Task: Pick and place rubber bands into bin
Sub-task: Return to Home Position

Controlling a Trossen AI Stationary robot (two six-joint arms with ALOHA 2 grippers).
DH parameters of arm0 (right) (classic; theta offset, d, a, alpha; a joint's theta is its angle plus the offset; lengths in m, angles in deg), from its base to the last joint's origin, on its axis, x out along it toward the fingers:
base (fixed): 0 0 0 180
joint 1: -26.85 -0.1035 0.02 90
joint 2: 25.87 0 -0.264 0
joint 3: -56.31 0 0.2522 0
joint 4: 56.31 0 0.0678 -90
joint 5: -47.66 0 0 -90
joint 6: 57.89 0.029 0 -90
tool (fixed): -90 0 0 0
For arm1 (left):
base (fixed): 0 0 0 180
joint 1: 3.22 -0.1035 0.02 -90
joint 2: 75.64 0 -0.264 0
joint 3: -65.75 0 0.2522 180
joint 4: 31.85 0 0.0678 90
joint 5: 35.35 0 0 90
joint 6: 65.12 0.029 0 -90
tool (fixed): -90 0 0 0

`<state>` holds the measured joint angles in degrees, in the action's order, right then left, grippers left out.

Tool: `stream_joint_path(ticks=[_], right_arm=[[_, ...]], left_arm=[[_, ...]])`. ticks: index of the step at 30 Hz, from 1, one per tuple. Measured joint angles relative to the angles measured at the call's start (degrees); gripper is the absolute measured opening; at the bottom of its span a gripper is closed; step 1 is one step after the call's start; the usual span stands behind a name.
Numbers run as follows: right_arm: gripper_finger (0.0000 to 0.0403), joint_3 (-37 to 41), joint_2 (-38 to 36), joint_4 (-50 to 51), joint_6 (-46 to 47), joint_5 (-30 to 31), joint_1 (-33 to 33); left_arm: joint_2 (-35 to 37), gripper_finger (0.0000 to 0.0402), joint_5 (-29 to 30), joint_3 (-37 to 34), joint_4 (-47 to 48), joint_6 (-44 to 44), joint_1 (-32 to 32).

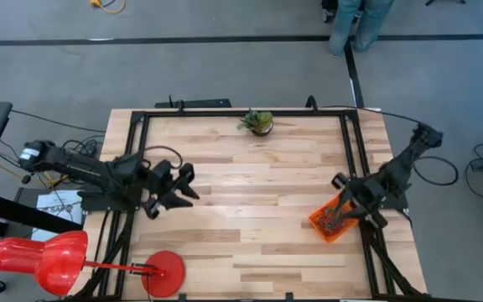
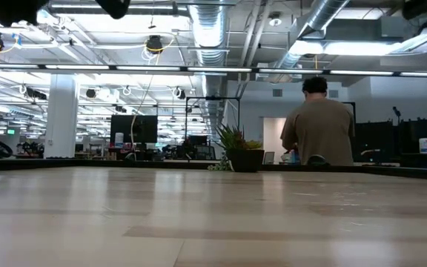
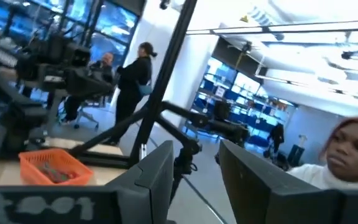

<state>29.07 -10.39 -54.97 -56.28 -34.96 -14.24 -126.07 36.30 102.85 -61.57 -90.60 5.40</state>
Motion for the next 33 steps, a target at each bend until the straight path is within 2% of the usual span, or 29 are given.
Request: stream_joint_path(ticks=[3, 6, 9, 13, 19, 23, 26, 33], right_arm=[[0.0092, 0.0, -7.6, 8.0, 0.1, -1.5, 4.0], [0.0092, 0.0, -14.8, 14.2, -0.3, -1.5, 7.9], [0.0092, -0.3, -15.3, 19.5, -1.4, -1.1, 11.9], [0.0092, -0.4, -14.3, 17.5, -0.8, -4.0, 16.8], [0.0092, -0.1, -14.5, 17.1, -0.1, -8.8, 22.9], [0.0092, 3.8, -14.5, 11.3, 0.9, -11.7, 25.5], [0.0092, 6.7, -15.2, 9.7, 2.2, -13.7, 26.7], [0.0092, 6.2, -15.3, 11.7, 4.0, -13.9, 29.0]], left_arm=[[0.2, 0.0121, -5.4, 0.0, -1.0, 1.9, -4.5], [0.1, 0.0121, -8.1, 0.0, -3.0, 3.4, -8.6], [-0.3, 0.0121, -11.4, 0.0, -3.4, 3.1, -14.4], [-2.9, 0.0121, -17.9, 0.0, -5.1, 1.6, -21.3], [-11.1, 0.0121, -25.8, 0.0, -18.6, -0.6, -24.3], [-14.5, 0.0121, -30.7, 0.0, -30.1, -7.9, -27.4], [-13.9, 0.0121, -35.1, 0.0, -37.0, -15.7, -31.6], [-4.0, 0.0121, -44.9, 0.0, -39.7, -34.7, -40.2]])
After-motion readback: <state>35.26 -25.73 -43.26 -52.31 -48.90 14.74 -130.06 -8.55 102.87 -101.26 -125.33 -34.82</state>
